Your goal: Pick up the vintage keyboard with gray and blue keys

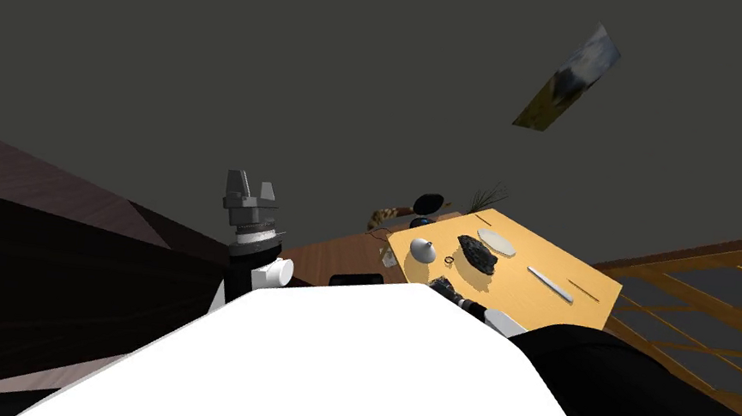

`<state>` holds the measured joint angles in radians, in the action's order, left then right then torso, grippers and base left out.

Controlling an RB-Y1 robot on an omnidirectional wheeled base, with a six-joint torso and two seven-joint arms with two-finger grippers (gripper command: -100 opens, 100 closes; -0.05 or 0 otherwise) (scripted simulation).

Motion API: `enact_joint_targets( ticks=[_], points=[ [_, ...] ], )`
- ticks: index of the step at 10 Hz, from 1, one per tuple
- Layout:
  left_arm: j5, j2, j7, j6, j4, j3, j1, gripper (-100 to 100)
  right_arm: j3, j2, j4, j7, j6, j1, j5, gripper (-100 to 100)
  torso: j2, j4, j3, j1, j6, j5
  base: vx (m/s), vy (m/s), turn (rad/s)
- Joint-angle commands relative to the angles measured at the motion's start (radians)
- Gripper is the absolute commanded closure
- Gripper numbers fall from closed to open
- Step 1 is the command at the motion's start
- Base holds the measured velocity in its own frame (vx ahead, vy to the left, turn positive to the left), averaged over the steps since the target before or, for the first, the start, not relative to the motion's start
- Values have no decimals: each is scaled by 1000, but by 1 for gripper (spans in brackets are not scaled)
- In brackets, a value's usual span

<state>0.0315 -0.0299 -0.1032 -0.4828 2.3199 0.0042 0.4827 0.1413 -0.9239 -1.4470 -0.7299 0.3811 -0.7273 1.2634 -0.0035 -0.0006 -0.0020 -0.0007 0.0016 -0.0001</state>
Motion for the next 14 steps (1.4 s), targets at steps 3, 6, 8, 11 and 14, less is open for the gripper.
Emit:
enact_joint_targets(
  ticks=[3,6,8,11,14],
  points=[
    [0,0,0,0,0,0,0,0,34,-23,58,-61,-3,-20,93,-100,0,0,0,0,0,0,29,-29,222],
    [0,0,0,0,0,0,0,0,50,-28,100,-112,2,-39,169,-100,-1,0,0,-1,0,0,34,-39,190],
    [0,0,0,0,0,0,0,0,58,-28,118,-133,4,-47,201,-100,-2,0,-1,-2,0,0,46,-44,156],
    [0,0,0,0,0,0,0,0,80,-19,159,-180,12,-63,260,-100,-2,0,-1,0,0,0,41,-30,158],
    [0,0,0,0,0,0,0,0,73,-1,191,-181,23,-29,254,-100,0,0,0,2,1,0,-2,-6,33]
  ],
)
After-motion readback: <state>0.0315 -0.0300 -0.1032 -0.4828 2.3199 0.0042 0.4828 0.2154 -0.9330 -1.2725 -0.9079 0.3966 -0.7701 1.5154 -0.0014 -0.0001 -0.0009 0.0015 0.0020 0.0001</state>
